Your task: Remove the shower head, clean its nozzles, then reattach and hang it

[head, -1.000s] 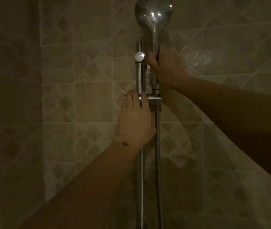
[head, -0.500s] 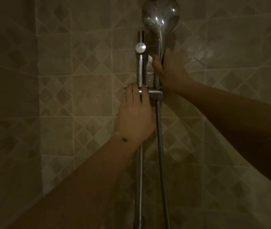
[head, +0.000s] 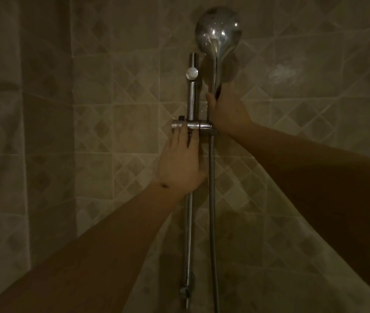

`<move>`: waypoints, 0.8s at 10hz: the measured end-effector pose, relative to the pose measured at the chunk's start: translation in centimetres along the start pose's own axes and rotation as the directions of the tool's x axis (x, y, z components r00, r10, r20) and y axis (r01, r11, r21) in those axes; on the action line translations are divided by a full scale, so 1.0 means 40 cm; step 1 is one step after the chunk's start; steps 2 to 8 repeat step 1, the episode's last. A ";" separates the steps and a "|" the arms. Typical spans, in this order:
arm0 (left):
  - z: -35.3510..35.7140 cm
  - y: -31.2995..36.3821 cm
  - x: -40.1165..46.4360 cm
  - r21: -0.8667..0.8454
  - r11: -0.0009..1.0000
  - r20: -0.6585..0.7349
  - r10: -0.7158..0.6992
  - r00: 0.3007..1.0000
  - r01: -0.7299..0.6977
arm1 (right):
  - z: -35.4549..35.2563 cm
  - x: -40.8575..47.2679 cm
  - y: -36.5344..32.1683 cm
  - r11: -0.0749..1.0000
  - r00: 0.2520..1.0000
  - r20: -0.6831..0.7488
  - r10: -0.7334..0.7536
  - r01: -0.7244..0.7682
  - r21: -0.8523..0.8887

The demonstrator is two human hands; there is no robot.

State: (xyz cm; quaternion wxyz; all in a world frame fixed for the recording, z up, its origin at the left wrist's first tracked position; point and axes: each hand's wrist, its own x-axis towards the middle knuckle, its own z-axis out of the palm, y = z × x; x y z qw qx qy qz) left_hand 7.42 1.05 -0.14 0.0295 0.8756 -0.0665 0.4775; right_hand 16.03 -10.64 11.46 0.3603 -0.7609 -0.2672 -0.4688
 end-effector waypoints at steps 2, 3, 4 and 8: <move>0.014 -0.009 -0.099 0.088 0.996 0.069 0.001 0.998 -0.007 | -0.034 -0.137 0.028 0.981 0.991 0.127 -0.046 0.069 -0.182; 0.014 -0.009 -0.099 0.088 0.996 0.069 0.001 0.998 -0.007 | -0.034 -0.137 0.028 0.981 0.991 0.127 -0.046 0.069 -0.182; 0.014 -0.009 -0.099 0.088 0.996 0.069 0.001 0.998 -0.007 | -0.034 -0.137 0.028 0.981 0.991 0.127 -0.046 0.069 -0.182; 0.014 -0.009 -0.099 0.088 0.996 0.069 0.001 0.998 -0.007 | -0.034 -0.137 0.028 0.981 0.991 0.127 -0.046 0.069 -0.182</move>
